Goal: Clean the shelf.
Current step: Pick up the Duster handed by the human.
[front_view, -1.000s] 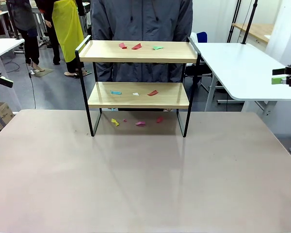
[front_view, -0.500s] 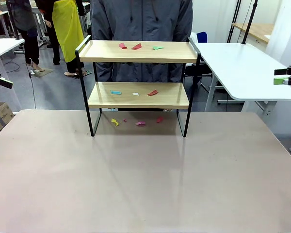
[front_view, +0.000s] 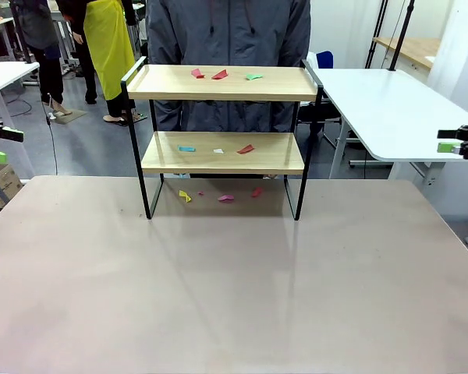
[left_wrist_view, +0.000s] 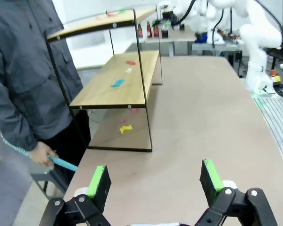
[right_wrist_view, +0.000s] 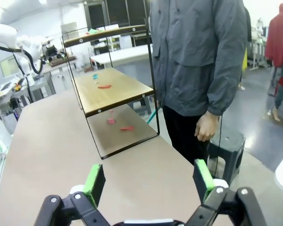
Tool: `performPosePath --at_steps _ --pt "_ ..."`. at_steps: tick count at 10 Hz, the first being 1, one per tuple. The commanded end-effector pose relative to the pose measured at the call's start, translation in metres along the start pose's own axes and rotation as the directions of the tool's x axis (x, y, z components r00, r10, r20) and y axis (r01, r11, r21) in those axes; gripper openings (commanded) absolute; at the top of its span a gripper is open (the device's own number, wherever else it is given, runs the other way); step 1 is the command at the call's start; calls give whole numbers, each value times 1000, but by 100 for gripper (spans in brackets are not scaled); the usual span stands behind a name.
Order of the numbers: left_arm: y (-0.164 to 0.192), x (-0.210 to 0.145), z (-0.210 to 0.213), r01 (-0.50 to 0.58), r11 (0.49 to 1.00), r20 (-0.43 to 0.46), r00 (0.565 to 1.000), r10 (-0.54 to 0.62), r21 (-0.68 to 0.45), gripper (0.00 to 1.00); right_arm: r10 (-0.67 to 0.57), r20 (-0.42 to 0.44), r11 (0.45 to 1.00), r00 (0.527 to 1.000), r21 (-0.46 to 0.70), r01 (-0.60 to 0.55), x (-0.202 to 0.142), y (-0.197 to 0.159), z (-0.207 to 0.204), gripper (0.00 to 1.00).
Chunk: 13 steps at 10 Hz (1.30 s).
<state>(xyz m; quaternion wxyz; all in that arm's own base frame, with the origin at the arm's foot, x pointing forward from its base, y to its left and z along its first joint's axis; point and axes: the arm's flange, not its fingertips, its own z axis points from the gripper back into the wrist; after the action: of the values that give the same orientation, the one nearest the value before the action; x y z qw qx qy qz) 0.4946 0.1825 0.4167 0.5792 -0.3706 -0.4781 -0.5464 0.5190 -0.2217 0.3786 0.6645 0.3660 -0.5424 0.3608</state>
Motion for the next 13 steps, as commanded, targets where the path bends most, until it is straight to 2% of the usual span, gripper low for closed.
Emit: performPosePath --at_steps 1,5,8,10,11,12,13 --pt "14 -14 8 68 997 113 992 -63 -39 100 49 70 998 996 44 -52 0 -21 -4 100" --pt "26 -34 20 118 990 197 975 -101 -77 100 46 83 998 995 29 -48 -7 -40 -12 100" --pt "29 -38 22 128 988 217 970 -108 -84 100 44 82 999 996 20 -46 -3 -44 -13 100" --pt "30 -41 25 128 988 231 967 -105 -84 100 29 60 1000 998 2 -30 -2 -48 -16 100" --pt "30 -41 27 125 989 230 968 -105 -74 100 -2 23 1000 1000 6 2 -3 -50 -16 100" --pt "29 -41 31 119 991 225 969 -104 -59 100 48 77 999 996 18 -50 -12 -41 -11 100" --pt "30 -41 35 97 995 223 971 -87 -36 100 48 77 999 996 18 -50 -12 -41 -11 100"
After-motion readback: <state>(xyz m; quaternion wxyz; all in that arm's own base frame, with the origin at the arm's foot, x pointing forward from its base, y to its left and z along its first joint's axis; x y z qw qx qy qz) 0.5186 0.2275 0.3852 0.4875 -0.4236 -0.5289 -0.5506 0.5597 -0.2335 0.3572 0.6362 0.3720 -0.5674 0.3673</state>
